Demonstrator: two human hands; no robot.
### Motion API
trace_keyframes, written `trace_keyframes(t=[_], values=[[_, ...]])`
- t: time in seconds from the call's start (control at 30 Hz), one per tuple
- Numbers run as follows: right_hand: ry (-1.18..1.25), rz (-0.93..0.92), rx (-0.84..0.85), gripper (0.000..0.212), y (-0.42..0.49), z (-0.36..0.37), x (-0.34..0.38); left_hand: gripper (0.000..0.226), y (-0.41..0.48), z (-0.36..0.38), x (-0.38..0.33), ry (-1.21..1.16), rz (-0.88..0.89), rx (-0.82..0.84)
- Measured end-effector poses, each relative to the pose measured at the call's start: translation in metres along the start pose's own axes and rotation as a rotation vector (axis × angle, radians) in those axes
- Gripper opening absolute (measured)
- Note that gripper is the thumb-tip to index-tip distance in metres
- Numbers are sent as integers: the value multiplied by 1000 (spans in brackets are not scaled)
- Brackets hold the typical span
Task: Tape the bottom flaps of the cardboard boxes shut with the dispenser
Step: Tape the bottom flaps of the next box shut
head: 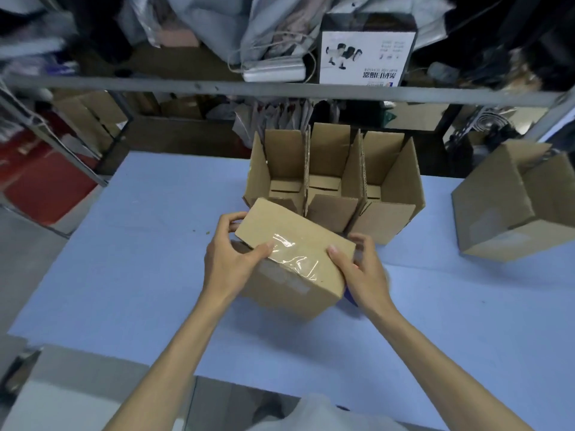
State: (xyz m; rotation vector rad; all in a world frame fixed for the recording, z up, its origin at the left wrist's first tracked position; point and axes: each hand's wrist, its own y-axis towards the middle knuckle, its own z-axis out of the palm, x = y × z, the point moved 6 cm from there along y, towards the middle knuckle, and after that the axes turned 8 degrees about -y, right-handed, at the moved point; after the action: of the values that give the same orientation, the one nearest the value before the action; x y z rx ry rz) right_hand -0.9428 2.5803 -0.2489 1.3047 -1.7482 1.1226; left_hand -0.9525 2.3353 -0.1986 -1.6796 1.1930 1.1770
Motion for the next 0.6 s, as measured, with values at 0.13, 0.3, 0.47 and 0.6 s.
trace_keyframes(t=[0.13, 0.3, 0.47, 0.6], values=[[71, 15, 75, 125, -9, 21, 14, 69, -14, -7, 4, 23, -35, 29], [-204, 8, 89, 139, -10, 29, 33, 80, -29, -9, 18, 89, -227, -35], [35, 197, 175, 122, -9, 28, 19, 72, -37, -5, 24, 80, -250, -102], [-242, 126, 152, 134, -11, 30, 24, 58, -41, -3, 27, 128, -279, -140]])
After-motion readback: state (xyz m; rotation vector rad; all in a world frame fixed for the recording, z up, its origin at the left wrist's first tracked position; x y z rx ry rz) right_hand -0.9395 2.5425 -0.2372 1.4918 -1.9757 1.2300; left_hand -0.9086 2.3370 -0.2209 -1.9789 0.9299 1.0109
